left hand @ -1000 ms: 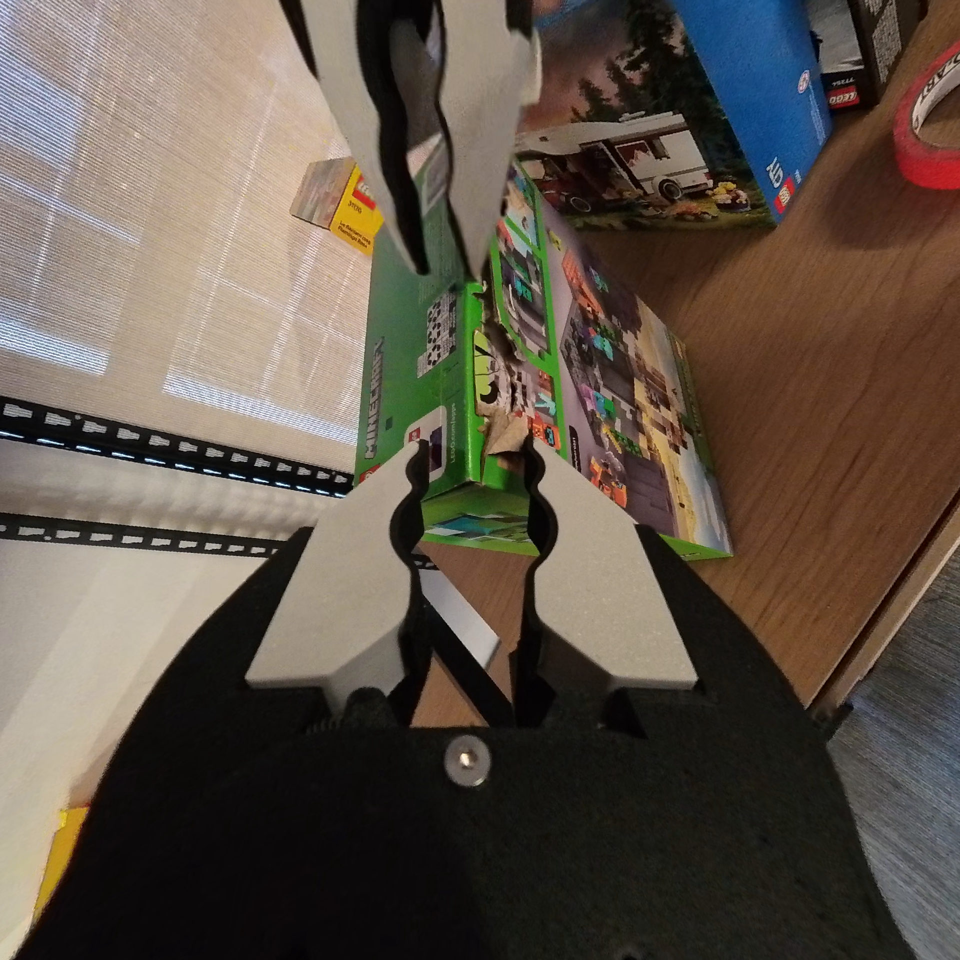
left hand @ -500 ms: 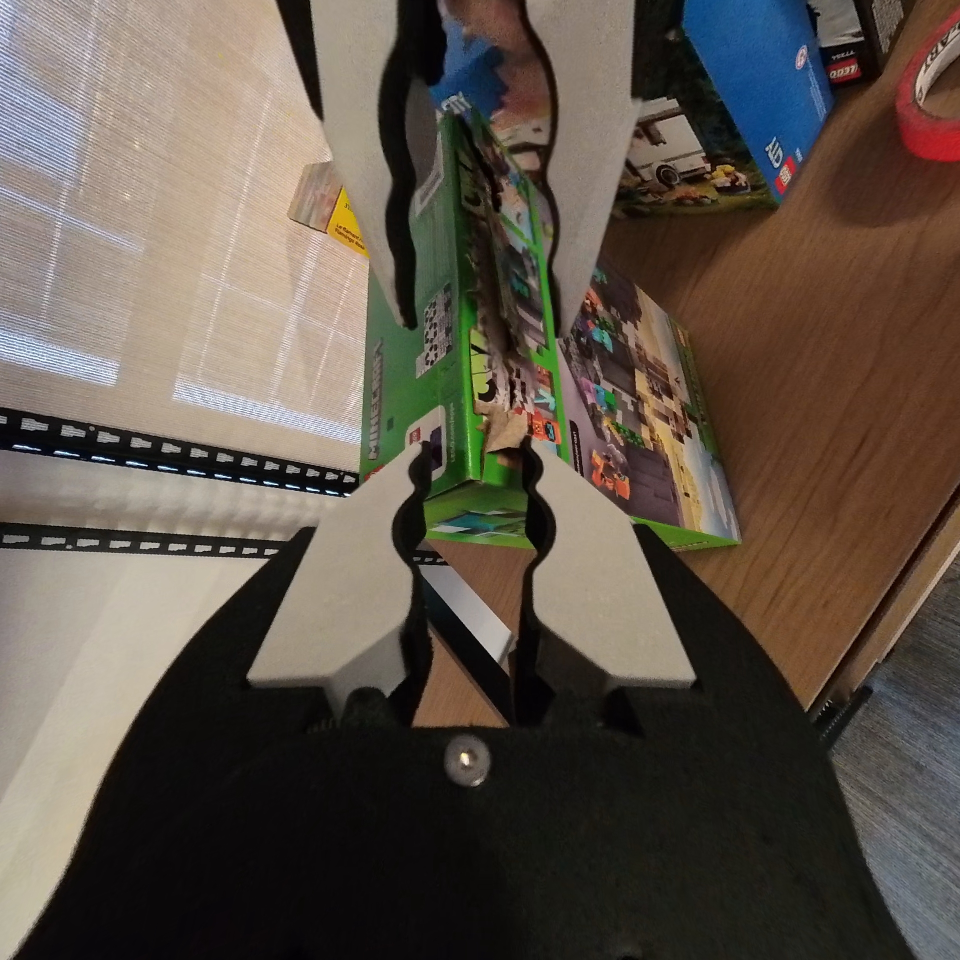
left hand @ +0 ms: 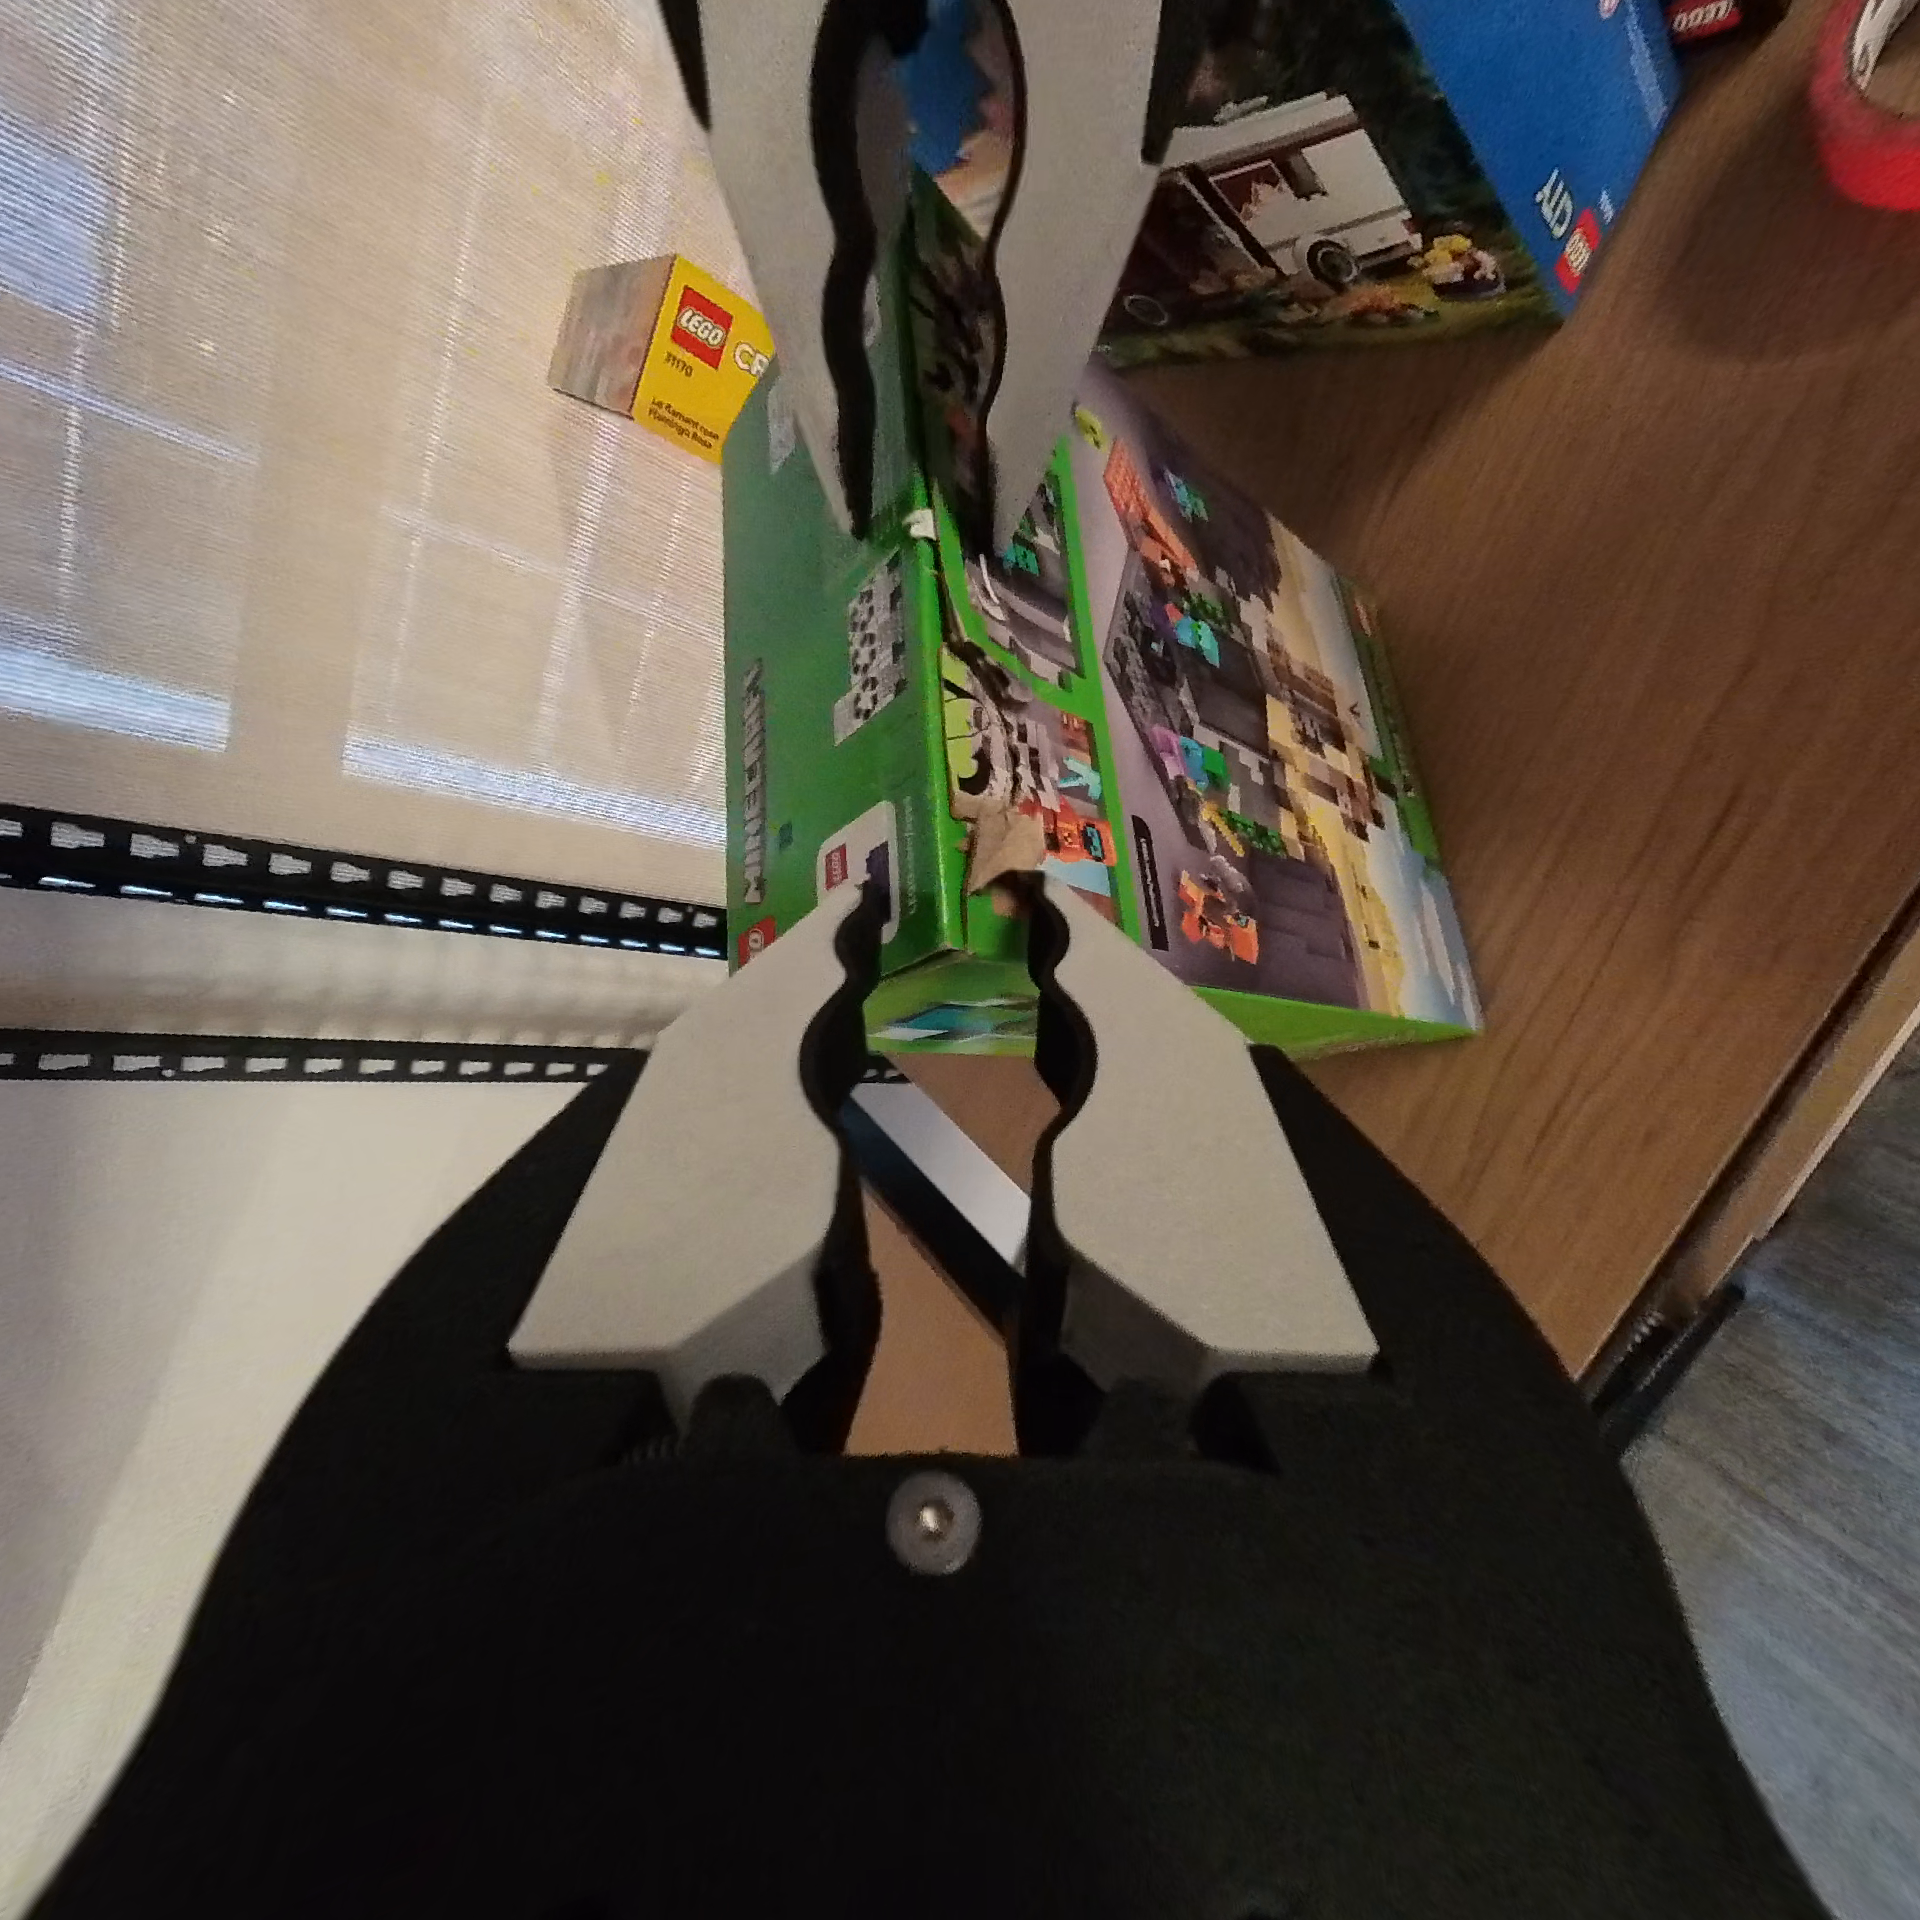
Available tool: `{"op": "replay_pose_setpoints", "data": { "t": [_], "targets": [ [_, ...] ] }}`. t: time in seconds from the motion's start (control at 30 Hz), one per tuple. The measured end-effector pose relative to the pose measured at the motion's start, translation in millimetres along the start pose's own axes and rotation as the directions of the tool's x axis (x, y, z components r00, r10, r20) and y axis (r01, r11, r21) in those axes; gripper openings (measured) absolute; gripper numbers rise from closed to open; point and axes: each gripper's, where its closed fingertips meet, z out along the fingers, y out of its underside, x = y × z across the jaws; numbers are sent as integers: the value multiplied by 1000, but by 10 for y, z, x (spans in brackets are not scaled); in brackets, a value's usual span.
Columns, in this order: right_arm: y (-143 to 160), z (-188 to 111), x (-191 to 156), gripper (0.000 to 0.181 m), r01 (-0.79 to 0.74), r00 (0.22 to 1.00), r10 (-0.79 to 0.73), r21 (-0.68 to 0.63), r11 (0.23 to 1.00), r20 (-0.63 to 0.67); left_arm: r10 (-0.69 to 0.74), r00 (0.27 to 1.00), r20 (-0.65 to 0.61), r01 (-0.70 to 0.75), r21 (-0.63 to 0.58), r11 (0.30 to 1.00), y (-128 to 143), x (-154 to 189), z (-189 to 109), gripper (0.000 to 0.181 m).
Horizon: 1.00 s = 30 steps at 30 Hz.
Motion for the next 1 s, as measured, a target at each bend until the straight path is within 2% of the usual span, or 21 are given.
{"op": "replay_pose_setpoints", "data": {
  "t": [0.07,0.23,0.27,0.37,0.43,0.5,0.57,0.63,0.67,0.73,0.8,0.87,1.0],
  "targets": [
    [-3,-8,-9,25,-22,1000,22,13,1000,-12,-16,1000,6,16,30,999,-31,-1,-52,17],
    [-39,-28,-64,25,-54,997,52,-35,998,-54,-81,996,-25,84,222,971,-459,82,-296,31],
    [-68,-32,-94,25,-56,997,54,-40,998,-58,-75,997,-13,76,230,970,-520,94,-281,31],
    [-168,-46,-187,26,-72,995,67,-69,995,-72,-1,999,35,-2,95,995,-419,123,-36,38],
    [-213,-71,-240,26,-48,995,40,-79,996,-91,5,1000,21,-6,50,999,-332,139,90,26],
    [-194,-72,-248,28,-33,992,23,-85,996,-120,-39,999,23,37,91,995,-330,80,112,17],
    [-202,-73,-257,30,-41,992,34,-55,998,-125,-83,997,-13,83,131,988,-328,82,110,16],
    [-266,-98,-267,27,-76,991,76,5,997,-110,-72,997,-2,72,158,985,-306,63,124,16],
    [-345,-130,-268,27,-64,991,70,55,996,-115,-67,998,3,66,171,983,-301,58,125,16],
    [-519,-215,-303,23,72,984,-46,147,986,-174,-61,998,5,59,192,980,-306,61,116,17],
    [-503,-219,-296,22,209,947,-181,82,975,-264,-40,999,7,37,206,978,-314,87,107,26],
    [-435,-154,-366,18,241,941,-230,13,970,-248,-30,1000,-6,31,217,976,-321,140,92,37],
    [-501,-145,-351,17,313,907,-302,-10,950,-294,-27,999,25,20,230,973,-295,105,56,37]
  ]
}}
